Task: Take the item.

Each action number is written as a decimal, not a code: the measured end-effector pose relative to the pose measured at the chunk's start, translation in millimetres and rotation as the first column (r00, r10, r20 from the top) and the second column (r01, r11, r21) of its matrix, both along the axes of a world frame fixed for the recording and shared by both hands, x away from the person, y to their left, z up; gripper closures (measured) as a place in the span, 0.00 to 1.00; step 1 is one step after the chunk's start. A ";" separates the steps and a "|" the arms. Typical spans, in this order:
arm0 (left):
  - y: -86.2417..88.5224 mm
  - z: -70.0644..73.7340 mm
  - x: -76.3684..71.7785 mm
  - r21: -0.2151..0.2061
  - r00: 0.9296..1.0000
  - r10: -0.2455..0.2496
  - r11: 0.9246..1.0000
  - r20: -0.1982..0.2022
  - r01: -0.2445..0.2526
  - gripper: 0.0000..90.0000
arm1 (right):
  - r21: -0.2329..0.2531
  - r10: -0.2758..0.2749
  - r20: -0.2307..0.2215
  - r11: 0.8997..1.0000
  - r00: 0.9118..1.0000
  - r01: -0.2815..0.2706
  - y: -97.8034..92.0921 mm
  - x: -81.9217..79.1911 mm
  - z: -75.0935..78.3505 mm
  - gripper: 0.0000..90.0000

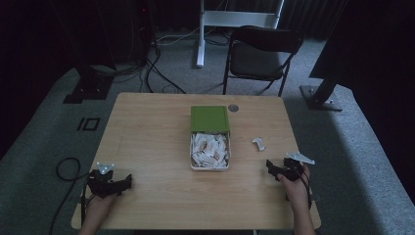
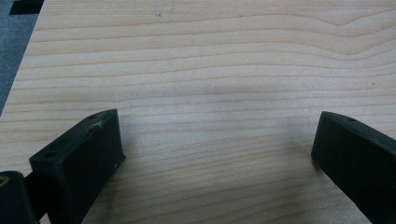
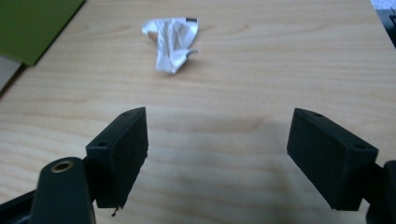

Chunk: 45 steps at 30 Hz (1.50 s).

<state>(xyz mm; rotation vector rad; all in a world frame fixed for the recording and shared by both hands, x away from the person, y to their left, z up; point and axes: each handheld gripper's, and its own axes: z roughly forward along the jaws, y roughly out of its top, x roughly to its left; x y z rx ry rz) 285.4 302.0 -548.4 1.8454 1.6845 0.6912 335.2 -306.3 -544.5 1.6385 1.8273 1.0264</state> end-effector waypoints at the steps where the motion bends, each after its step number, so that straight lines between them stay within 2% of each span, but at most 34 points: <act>1: 0.0 0.0 0.0 0.000 1.000 0.000 1.000 0.000 0.000 0.03 | -0.001 -0.001 -0.002 1.000 1.000 0.001 -1.0 -1.5 -0.8 0.23; 8: 0.0 0.0 0.0 0.000 1.000 0.000 1.000 0.000 0.000 0.03 | -0.002 -0.022 -0.016 1.000 1.000 0.022 -10.2 -12.7 -6.0 0.22; 17: 0.0 0.0 0.0 0.000 1.000 0.000 1.000 0.000 0.000 0.03 | -0.039 -0.034 -0.034 0.999 0.999 0.033 -17.9 -26.1 -7.9 0.22; 20: 0.0 0.0 0.0 0.000 1.000 0.000 1.000 0.000 0.000 0.03 | -0.047 -0.036 -0.055 0.998 0.998 0.034 -18.4 -28.6 -8.6 0.22; 23: 0.0 0.0 0.0 0.000 1.000 0.000 1.000 0.000 0.000 0.03 | -0.084 -0.036 -0.060 0.996 0.998 0.031 -17.4 -30.0 -8.7 0.22; 25: 0.0 0.0 0.0 0.000 1.000 0.000 1.000 0.000 0.000 0.03 | -0.130 -0.025 -0.062 0.991 0.998 0.017 -15.4 -31.4 -9.2 0.21; 28: 0.0 0.0 0.0 0.000 1.000 0.000 1.000 0.000 0.000 0.03 | -0.129 -0.004 -0.067 0.992 0.998 -0.005 -15.8 -34.4 -9.5 0.19; 31: 0.0 0.0 0.0 0.000 1.000 0.000 1.000 0.000 0.000 0.03 | -0.127 -0.028 -0.071 0.992 0.997 0.018 -17.9 -38.3 -9.7 0.17; 39: 0.0 0.0 0.0 0.000 1.000 0.000 1.000 0.000 0.000 0.03 | -0.127 -0.047 -0.073 0.991 0.996 0.037 -18.7 -47.3 -10.0 0.15; 45: 0.0 0.0 0.0 0.000 1.000 0.000 1.000 0.000 0.000 0.03 | -0.128 -0.047 -0.074 0.991 0.996 0.038 -19.0 -47.8 -10.0 0.15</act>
